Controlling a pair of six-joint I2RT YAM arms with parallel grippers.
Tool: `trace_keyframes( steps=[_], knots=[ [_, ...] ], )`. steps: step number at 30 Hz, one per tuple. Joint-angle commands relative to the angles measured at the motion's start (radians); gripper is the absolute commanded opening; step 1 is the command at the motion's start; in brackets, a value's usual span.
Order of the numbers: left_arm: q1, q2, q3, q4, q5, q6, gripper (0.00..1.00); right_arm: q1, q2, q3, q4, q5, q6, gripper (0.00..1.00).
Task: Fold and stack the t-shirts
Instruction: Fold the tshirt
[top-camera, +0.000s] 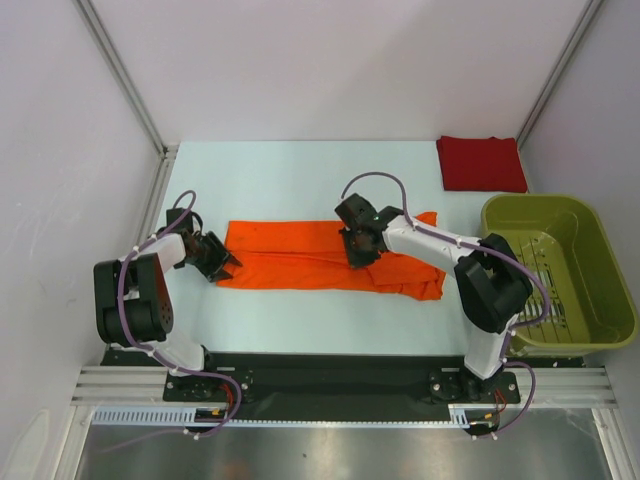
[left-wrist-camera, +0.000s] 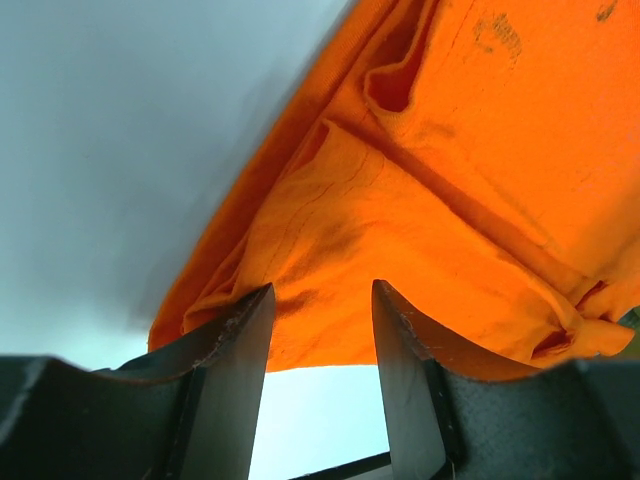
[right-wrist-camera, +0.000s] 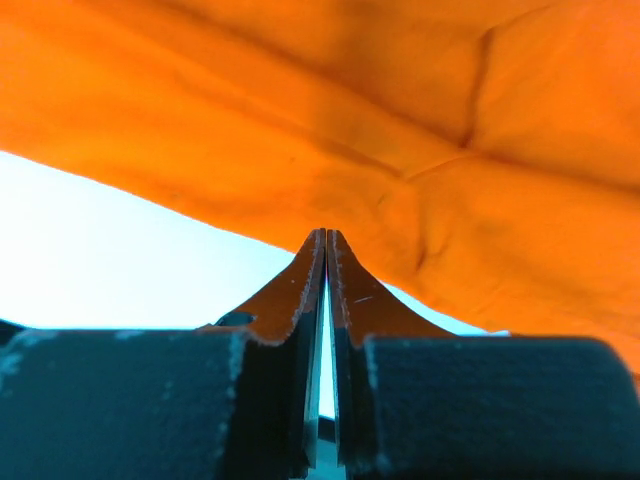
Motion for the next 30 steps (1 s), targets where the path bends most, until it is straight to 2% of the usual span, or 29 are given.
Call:
trace_keyframes(
  steps=[1,19,24,30],
  knots=[
    [-0.004,0.047,-0.025,-0.016,-0.116,0.030,0.51,0.002,-0.009,-0.035,0.019,0.051,0.016,0.07],
    [-0.003,0.075,0.018,-0.058,-0.156,0.012,0.52,0.005,0.077,-0.055,0.124,0.178,-0.011,0.05],
    [-0.001,0.081,0.018,-0.062,-0.165,0.009,0.53,0.003,0.102,-0.023,0.146,0.269,-0.037,0.05],
    [0.002,0.087,-0.001,-0.059,-0.182,0.004,0.53,-0.017,0.154,0.031,0.158,0.300,-0.083,0.05]
  ],
)
